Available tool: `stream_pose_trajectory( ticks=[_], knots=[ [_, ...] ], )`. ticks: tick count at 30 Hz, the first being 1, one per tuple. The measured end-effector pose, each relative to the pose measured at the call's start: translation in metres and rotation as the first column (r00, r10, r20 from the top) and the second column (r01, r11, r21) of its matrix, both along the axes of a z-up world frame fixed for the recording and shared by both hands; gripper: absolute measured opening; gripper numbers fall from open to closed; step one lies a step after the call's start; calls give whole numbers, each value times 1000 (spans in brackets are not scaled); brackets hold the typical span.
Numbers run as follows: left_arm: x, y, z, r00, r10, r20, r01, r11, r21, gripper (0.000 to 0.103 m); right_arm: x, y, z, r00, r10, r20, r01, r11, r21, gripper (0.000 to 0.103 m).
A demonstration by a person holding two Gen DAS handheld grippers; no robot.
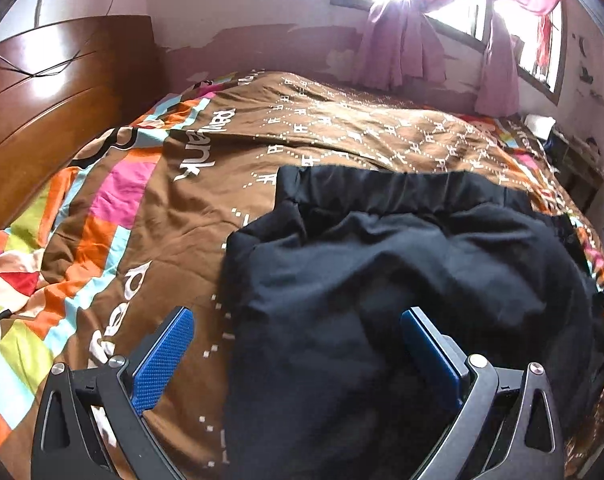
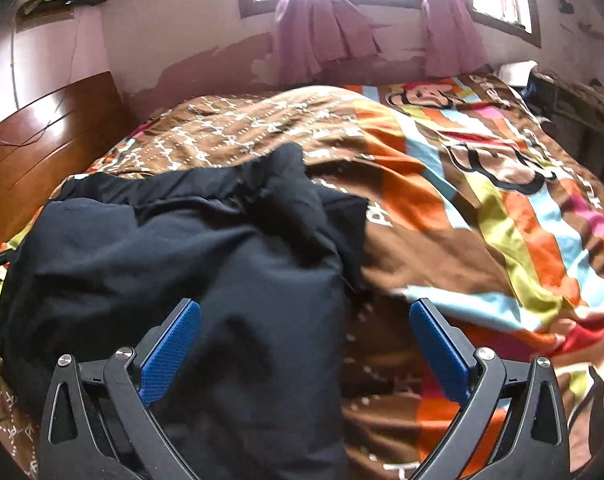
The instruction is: Fold large clothes
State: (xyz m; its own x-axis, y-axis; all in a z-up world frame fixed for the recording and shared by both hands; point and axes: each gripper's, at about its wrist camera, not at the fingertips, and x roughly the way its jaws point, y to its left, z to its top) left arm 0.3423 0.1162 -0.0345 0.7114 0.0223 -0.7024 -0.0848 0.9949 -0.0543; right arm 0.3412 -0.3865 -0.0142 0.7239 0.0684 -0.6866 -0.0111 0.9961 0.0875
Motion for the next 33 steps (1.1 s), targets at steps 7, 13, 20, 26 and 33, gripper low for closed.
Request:
stream_pose_trajectory(
  ticks=[7,13,20,26,33],
  knots=[
    [-11,-2,-12,999,-43,-33,45,998,52,103,-1,-11,-21,997,-33,-65,36,999,31,102],
    [-16,14,-26,995,-79,-53,73,992,-98,103,-1,-15,-38,993,-46,-110,52,997,53,102],
    [-16,19,-43,993,-113,-38,103,974,-201,103,0,-22,-59,986,-44,-159,71,983,170,102],
    [-13,33,-54,989,-149,-16,136,938,-318,103,8,-27,-67,980,-17,-199,65,969,238,102],
    [4,51,-73,980,-196,-19,164,865,-475,103,31,-25,-49,981,37,-191,-3,984,176,102]
  ],
)
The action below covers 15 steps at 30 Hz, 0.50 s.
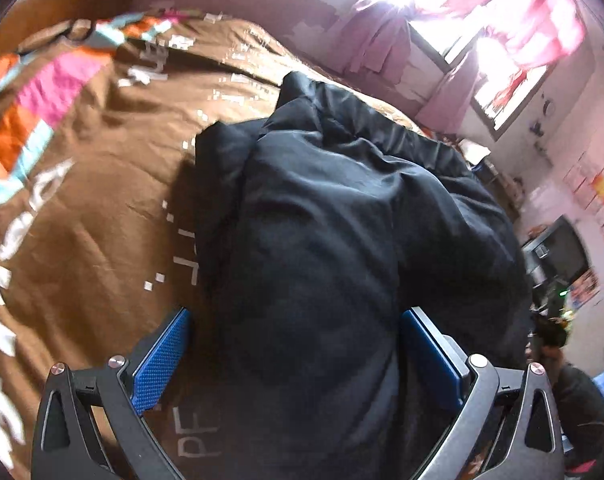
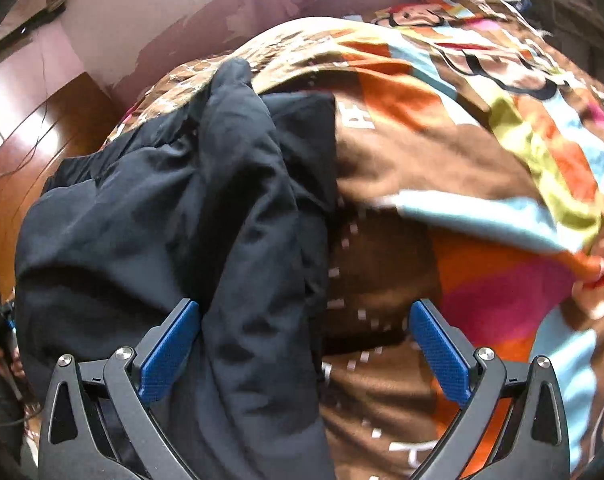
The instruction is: Fold large clothes
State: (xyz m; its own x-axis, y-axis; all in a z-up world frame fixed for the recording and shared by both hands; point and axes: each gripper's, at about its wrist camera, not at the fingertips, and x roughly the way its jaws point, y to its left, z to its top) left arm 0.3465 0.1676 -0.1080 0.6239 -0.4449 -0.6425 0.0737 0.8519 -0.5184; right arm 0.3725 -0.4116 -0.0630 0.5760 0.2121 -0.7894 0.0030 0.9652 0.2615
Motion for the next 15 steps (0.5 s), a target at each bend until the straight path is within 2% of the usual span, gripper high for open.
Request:
stream_pose_trajectory(
  ticks=[2,5,8,11,15],
  knots=[
    [5,7,-8,1000,-4,-11,4,998,-64,103,10,-3,1,1000,15,-1,-15,999,45,102],
    [10,8,-14,1000,-19,-5,18,996,-89,103,32,-5,-10,999,33,-34,-27,985,170,102],
    [13,7,-17,999,-34,0,34,995,-90,103,40,-1,-21,998,26,-59,-13,978,210,102],
    [15,9,-21,999,-42,-7,41,993,-114,103,38,-2,-26,999,14,-51,-2,971,238,102],
    [15,8,-22,999,-50,-9,49,993,-110,103,37,-5,-31,999,8,-53,7,962,274,102]
  ],
)
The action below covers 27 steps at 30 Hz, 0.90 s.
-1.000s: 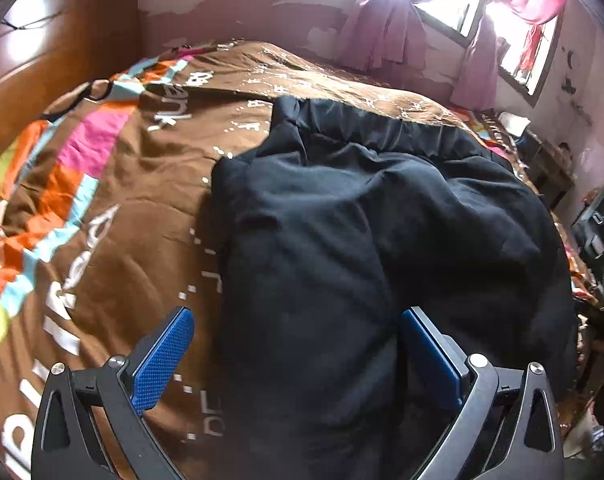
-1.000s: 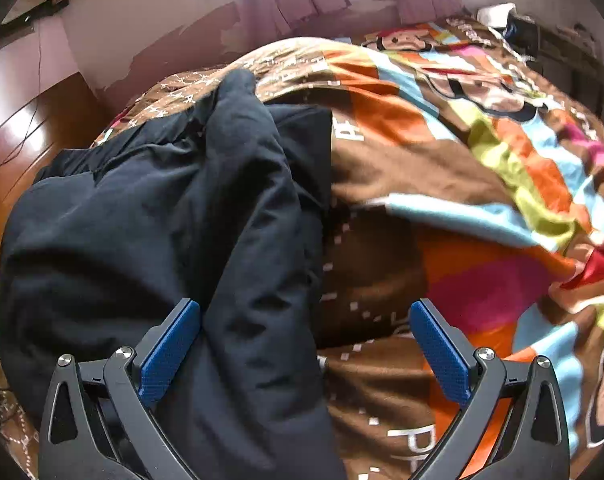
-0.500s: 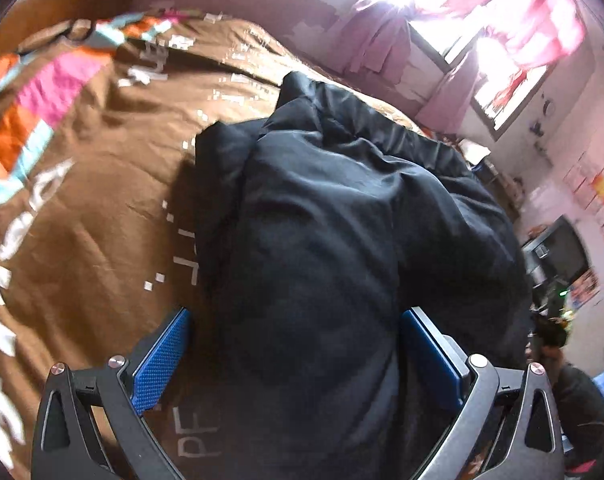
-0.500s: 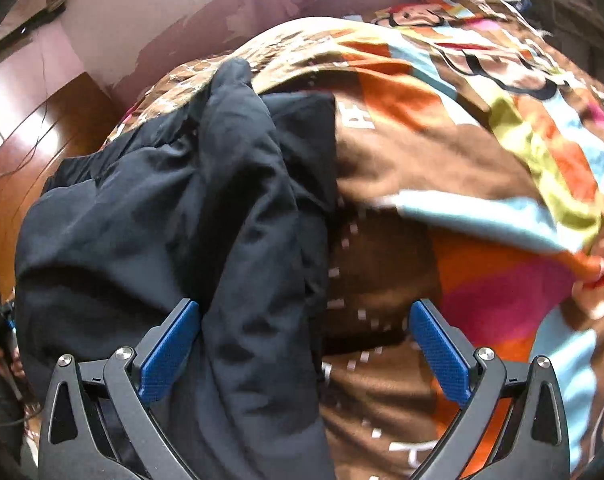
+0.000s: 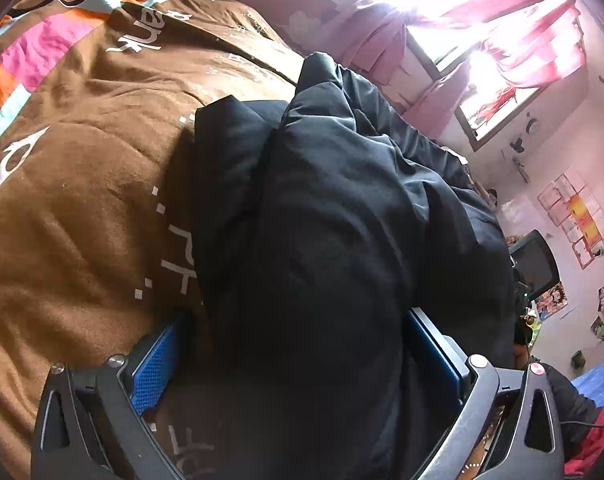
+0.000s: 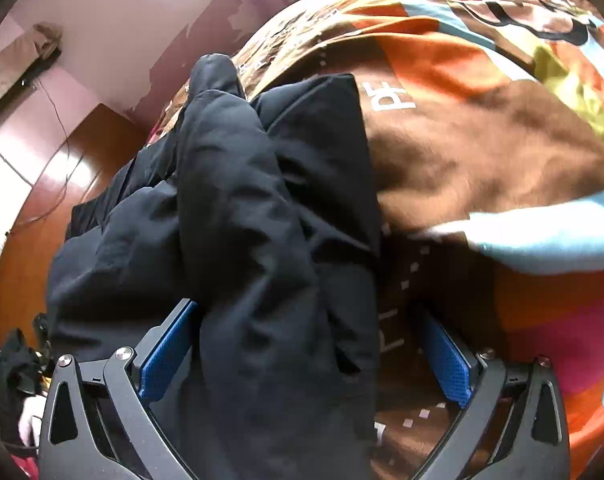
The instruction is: Fold large clothes
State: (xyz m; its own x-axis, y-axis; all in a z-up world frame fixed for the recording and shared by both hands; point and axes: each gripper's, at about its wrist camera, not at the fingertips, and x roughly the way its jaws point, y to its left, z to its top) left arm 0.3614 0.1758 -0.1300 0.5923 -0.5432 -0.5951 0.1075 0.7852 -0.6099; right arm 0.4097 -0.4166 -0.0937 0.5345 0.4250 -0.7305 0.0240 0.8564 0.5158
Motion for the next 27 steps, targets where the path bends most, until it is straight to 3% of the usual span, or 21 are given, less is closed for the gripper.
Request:
stream_pose_trajectory(
  ticks=[9,12,17,22,24,27],
  knots=[
    [5,4,-1,1000,-11,-11,11,1000,-15,103,5,13,-2,996,-17,-89,17,1000,-6,101],
    [6,2,2,1000,-4,-11,4,1000,2,100,-2,26,3,997,-25,-74,26,1000,1,81],
    [2,-7,14,1000,-8,-1,8,1000,-2,68,-15,38,10,997,-61,-45,62,998,28,52],
    [-11,-19,37,999,41,-29,-40,998,43,32,-26,55,23,998,-59,-22,58,998,-15,32],
    [-16,-24,49,998,55,-27,-53,996,74,24,-31,64,36,999,-54,4,54,998,-40,25],
    [-26,-36,72,997,74,-16,-71,990,124,18,-41,68,60,997,-38,61,38,999,7,17]
  ],
)
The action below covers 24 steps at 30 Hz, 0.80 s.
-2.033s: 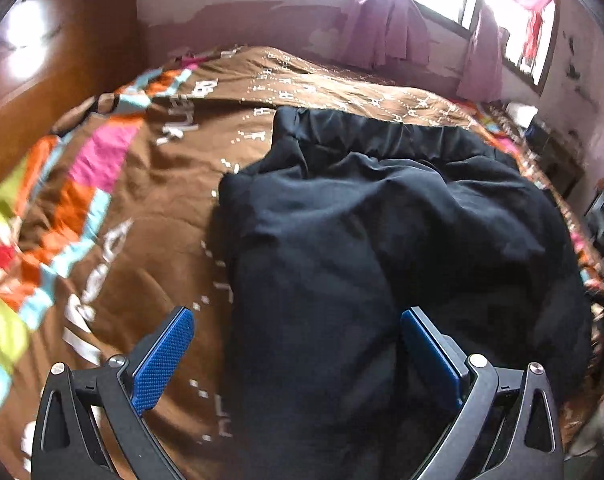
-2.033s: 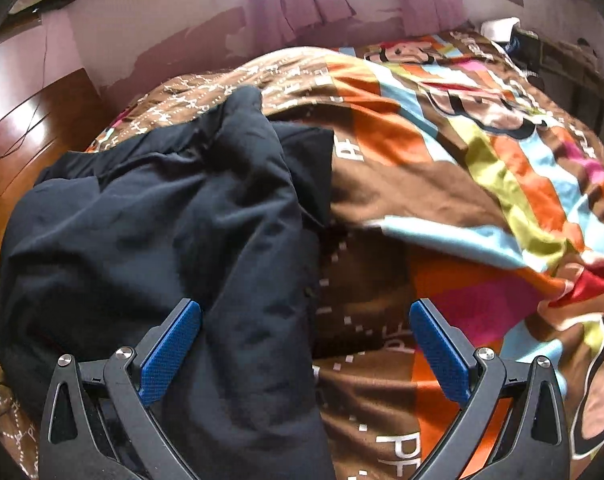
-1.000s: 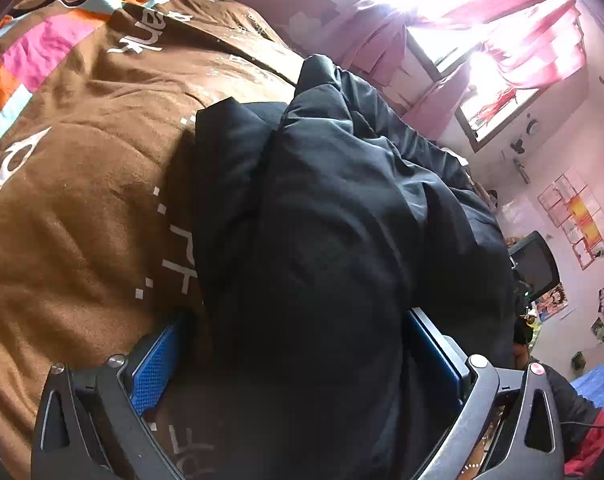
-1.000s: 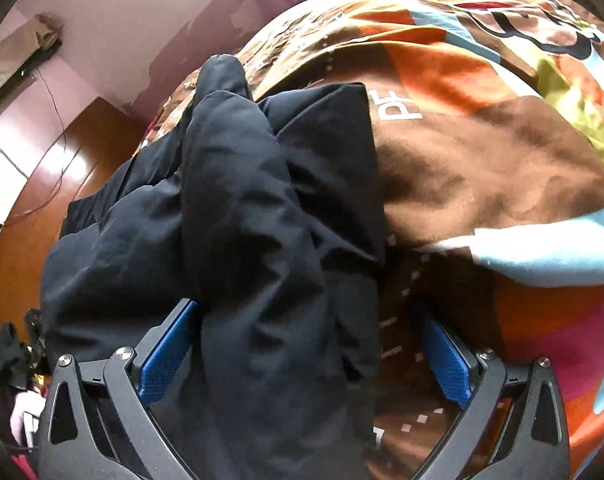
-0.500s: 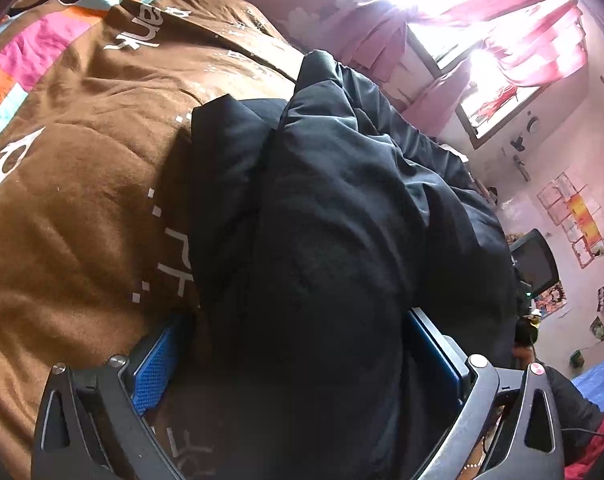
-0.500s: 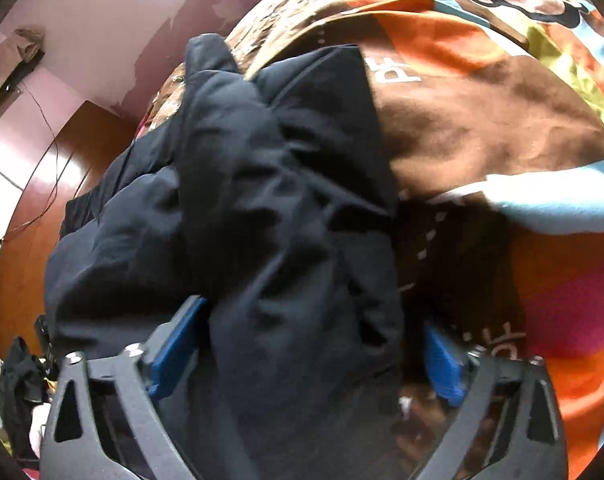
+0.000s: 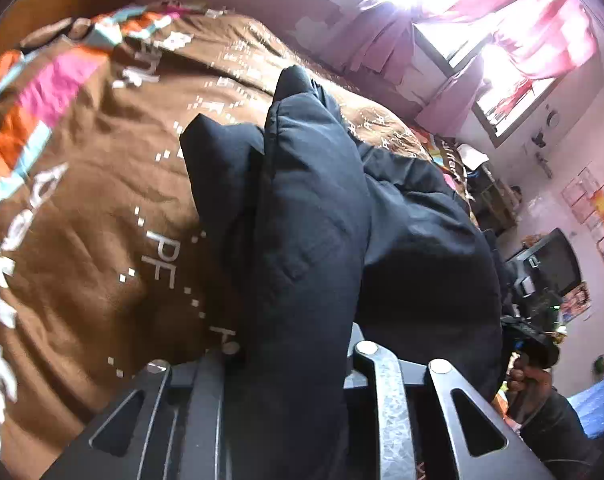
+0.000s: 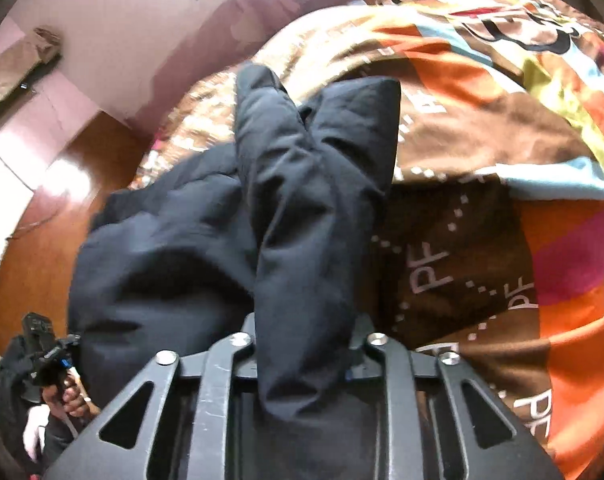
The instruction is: Fold large clothes
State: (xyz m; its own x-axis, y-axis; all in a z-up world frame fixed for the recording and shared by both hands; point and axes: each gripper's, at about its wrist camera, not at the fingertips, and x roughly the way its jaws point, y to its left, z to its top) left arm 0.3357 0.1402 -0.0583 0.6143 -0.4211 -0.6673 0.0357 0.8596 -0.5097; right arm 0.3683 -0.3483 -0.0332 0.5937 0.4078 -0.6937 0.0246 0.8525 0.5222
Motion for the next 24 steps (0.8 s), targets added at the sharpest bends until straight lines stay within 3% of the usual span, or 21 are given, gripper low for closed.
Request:
stream_pose_trajectory(
  ticks=[10,16,20,24],
  knots=[
    [-12,-20,98,991,-11,133,-7,991,131,15,-40,6,81,978,120,169,-122,993,2,14],
    [17,-11,139,980,12,196,-48,983,180,15,-5,22,126,956,141,256,-142,990,-17,13],
    [47,-6,146,979,38,201,-75,981,181,15,34,38,146,951,152,271,-142,988,-57,13],
    [87,-2,126,983,60,174,-89,982,166,15,73,44,149,954,142,264,-124,989,-81,13]
  ],
)
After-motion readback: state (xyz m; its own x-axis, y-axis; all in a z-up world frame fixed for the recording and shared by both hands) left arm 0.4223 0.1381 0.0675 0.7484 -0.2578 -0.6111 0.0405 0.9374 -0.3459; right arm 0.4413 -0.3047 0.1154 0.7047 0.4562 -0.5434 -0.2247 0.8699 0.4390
